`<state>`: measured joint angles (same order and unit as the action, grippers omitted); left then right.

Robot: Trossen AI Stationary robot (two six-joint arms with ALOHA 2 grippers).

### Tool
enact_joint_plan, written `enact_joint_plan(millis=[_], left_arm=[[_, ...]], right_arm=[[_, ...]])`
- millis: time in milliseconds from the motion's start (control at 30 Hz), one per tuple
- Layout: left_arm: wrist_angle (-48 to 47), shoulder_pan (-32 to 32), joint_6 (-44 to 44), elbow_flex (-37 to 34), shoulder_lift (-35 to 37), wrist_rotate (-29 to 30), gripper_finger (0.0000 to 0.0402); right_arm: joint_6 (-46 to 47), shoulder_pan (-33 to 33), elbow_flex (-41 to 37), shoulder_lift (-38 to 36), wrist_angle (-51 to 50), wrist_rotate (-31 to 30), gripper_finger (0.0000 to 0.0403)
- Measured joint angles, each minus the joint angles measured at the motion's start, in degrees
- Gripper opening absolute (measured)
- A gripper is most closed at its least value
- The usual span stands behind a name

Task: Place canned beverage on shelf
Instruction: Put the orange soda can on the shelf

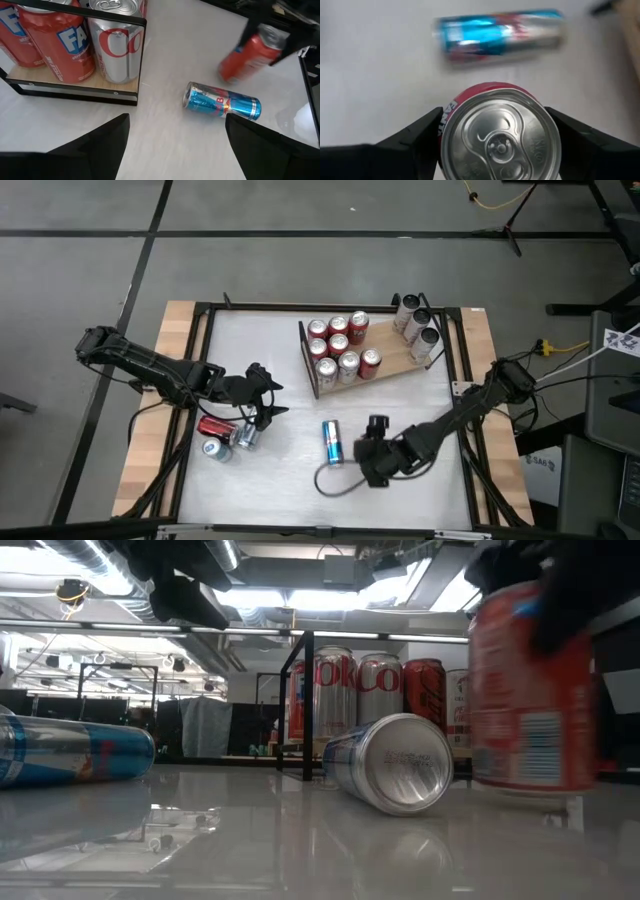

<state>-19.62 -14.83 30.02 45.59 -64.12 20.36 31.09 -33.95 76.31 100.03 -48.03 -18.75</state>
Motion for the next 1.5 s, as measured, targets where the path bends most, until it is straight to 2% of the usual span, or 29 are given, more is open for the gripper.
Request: enact_joint_plan(millis=[200, 433, 533, 633, 767, 900, 1500], left_arm=[[0.0, 0.0, 0.0, 0.0, 0.0, 0.2, 0.0319], [0.0, 0.0, -0.1, 0.0, 0.0, 3.3, 0.0319], [0.0, 0.0, -0.2, 0.0, 0.0, 4.2, 0.0319], [0.0, 0.0, -0.2, 0.0, 0.0, 4.2, 0.0319], [0.0, 0.0, -0.2, 0.0, 0.0, 4.3, 0.0319], [0.0, 0.0, -0.3, 0.0, 0.0, 4.8, 0.0319], [-0.2, 0.0, -0.2, 0.0, 0.0, 5.6, 0.0319]], right_arm=[[18.0, 2.6, 0.1, 0.0, -4.2, -3.9, 0.0291], [44.2, 3.7, 0.1, 0.0, -8.3, -10.2, 0.0293], [54.2, 4.0, 0.1, 0.1, -11.6, -11.1, 0.0294], [60.0, 4.4, -0.3, 0.4, -15.0, -9.8, 0.0295], [64.8, 4.9, -1.3, 0.5, -18.8, -7.1, 0.0295], [68.8, 5.2, -2.2, 0.5, -19.5, -7.6, 0.0296], [69.0, 5.6, -2.7, 0.5, -19.1, -7.2, 0.0302]])
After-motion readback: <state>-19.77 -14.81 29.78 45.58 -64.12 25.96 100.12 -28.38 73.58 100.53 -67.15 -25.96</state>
